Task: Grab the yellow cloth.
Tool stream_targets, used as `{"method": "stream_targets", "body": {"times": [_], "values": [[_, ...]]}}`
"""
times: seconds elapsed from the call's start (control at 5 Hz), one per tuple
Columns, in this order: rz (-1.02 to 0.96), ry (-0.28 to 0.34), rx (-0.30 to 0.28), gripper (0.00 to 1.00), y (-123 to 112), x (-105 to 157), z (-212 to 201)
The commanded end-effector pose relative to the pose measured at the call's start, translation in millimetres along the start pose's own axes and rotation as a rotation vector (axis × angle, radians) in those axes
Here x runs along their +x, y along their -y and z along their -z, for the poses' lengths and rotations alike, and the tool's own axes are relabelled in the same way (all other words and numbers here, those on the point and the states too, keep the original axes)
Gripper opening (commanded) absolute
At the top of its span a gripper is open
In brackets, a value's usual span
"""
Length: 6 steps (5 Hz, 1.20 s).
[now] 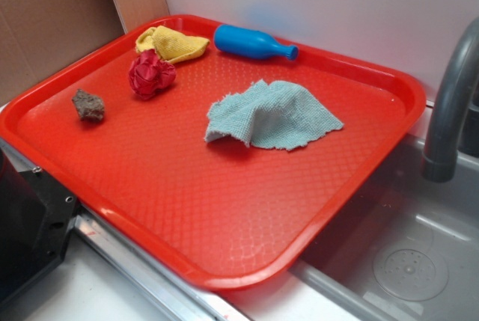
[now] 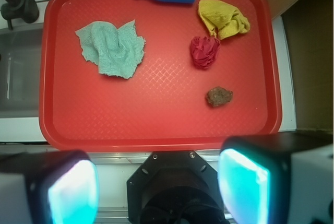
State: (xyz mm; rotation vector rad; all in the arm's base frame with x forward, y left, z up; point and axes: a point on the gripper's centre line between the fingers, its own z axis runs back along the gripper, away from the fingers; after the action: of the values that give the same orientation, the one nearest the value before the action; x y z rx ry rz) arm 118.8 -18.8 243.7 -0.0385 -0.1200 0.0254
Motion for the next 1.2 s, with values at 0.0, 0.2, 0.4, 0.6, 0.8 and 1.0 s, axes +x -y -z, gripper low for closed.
{"method": "stream_targets", "body": {"times": [0.0,0.2,0.4,0.6,0.8,1.0], "values": [[0.000,0.000,0.000,1.00,0.0,0.0,0.0],[0.055,0.042,0.021,1.00,-14.5,13.6,10.9],[0.115,0.101,0.063,1.00,-34.7,33.3,29.1],[0.142,0.171,0.107,1.00,-53.6,50.2,45.2],[0.093,0.176,0.187,1.00,-83.2,78.6,73.0],[0.027,0.222,0.213,1.00,-103.6,99.6,97.3]]}}
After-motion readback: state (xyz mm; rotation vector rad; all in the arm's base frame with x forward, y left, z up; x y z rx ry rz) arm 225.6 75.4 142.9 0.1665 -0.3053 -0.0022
